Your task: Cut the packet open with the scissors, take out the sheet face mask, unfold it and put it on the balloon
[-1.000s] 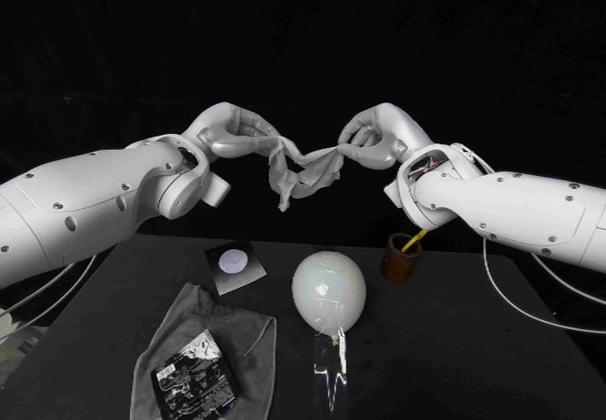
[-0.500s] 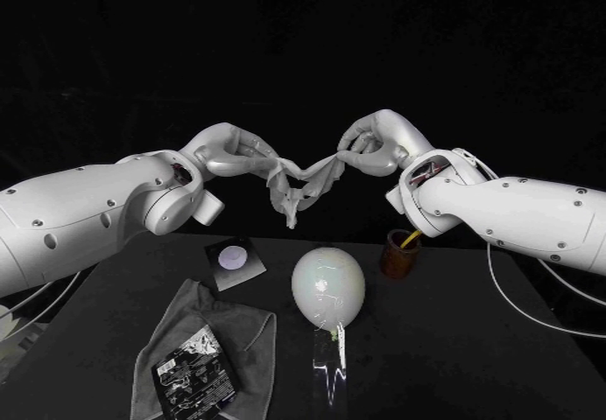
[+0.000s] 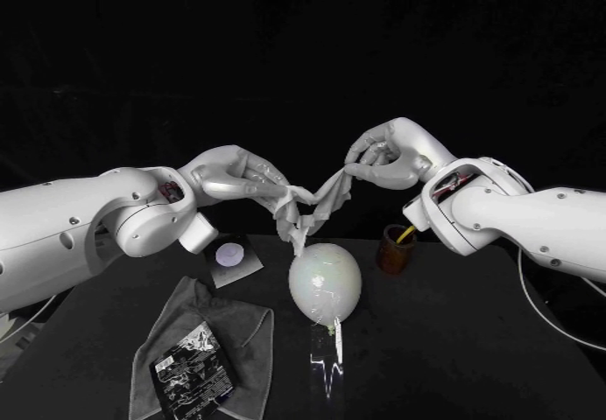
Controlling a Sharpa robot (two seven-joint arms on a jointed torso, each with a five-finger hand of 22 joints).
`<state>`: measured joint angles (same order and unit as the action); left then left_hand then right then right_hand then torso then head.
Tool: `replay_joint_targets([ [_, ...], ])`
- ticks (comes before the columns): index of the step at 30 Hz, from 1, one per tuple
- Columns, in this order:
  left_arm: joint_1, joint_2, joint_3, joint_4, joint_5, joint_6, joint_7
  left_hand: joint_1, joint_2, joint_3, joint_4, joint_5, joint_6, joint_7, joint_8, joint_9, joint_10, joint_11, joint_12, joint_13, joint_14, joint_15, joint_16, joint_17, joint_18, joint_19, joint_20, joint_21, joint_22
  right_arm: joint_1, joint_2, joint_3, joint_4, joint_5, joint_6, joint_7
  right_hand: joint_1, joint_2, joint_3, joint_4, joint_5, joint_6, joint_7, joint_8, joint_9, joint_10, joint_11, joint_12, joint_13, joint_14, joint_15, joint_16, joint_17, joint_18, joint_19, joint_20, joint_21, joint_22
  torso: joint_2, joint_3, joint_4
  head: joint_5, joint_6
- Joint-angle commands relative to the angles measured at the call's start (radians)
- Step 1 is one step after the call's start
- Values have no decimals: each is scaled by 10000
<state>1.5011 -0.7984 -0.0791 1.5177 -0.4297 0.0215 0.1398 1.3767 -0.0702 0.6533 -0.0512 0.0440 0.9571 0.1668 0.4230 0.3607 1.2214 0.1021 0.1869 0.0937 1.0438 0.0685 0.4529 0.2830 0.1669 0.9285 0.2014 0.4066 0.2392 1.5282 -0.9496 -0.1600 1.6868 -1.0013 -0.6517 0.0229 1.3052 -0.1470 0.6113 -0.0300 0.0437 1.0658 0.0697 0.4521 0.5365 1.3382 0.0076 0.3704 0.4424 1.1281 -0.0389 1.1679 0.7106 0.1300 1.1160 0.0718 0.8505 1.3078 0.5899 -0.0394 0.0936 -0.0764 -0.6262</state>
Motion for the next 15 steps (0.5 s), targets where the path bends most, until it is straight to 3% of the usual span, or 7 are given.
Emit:
replay_joint_targets([
  [1,-4,-163,-95,302,1395,1017,-39,77,157,-114,-22,54,-145,5,-58,1867,16,-3,-121,-30,658,-154,94,14,197,382,-200,397,211,9,-407,-36,538,777,601,296,-18,71,29,31,48,48,1,49,13,42,-43,64,10,18,-34,30,6,153,51,2,2,582,-143,41,7,-39,-29],
  [5,-91,-454,-264,774,1783,1210,-5,58,178,-148,11,43,-175,-11,-51,1960,72,-31,-228,-53,1175,-231,-81,-68,157,530,-422,717,396,-1,-961,-104,1189,1086,723,343,-18,71,29,31,48,48,1,49,13,42,-43,64,10,18,-34,30,6,153,51,2,2,582,-216,69,2,-186,-85],
  [8,-327,-683,-348,1162,2081,1143,64,69,158,-193,5,51,-159,-45,-43,2029,146,-77,-295,-63,1703,-332,-103,-55,158,743,-600,1039,574,-32,-1484,-194,1797,1372,911,376,-18,71,29,31,48,48,1,49,13,42,-43,64,10,18,-34,30,6,153,51,2,2,582,-292,79,2,-234,-125],
  [11,-586,-811,-418,1444,2438,1088,162,64,153,-187,12,47,-153,-52,-44,2047,174,-86,-314,-65,1775,-344,-151,-62,150,743,-624,1098,611,-48,-1874,-283,2228,1503,1084,398,-22,74,30,36,48,46,1,51,15,42,-44,67,14,24,-33,36,17,158,36,2,-22,577,-357,96,8,-301,-184],
  [15,-862,-915,-554,1849,2724,1134,232,59,128,-202,10,47,-142,-62,-44,2069,207,-99,-335,-67,1888,-364,-186,-58,143,756,-656,1187,666,-69,-2388,-428,2791,1605,1285,377,-22,74,30,36,48,46,1,51,15,42,-44,67,14,24,-33,36,17,158,36,2,-22,577,-400,92,6,-402,-279],
])
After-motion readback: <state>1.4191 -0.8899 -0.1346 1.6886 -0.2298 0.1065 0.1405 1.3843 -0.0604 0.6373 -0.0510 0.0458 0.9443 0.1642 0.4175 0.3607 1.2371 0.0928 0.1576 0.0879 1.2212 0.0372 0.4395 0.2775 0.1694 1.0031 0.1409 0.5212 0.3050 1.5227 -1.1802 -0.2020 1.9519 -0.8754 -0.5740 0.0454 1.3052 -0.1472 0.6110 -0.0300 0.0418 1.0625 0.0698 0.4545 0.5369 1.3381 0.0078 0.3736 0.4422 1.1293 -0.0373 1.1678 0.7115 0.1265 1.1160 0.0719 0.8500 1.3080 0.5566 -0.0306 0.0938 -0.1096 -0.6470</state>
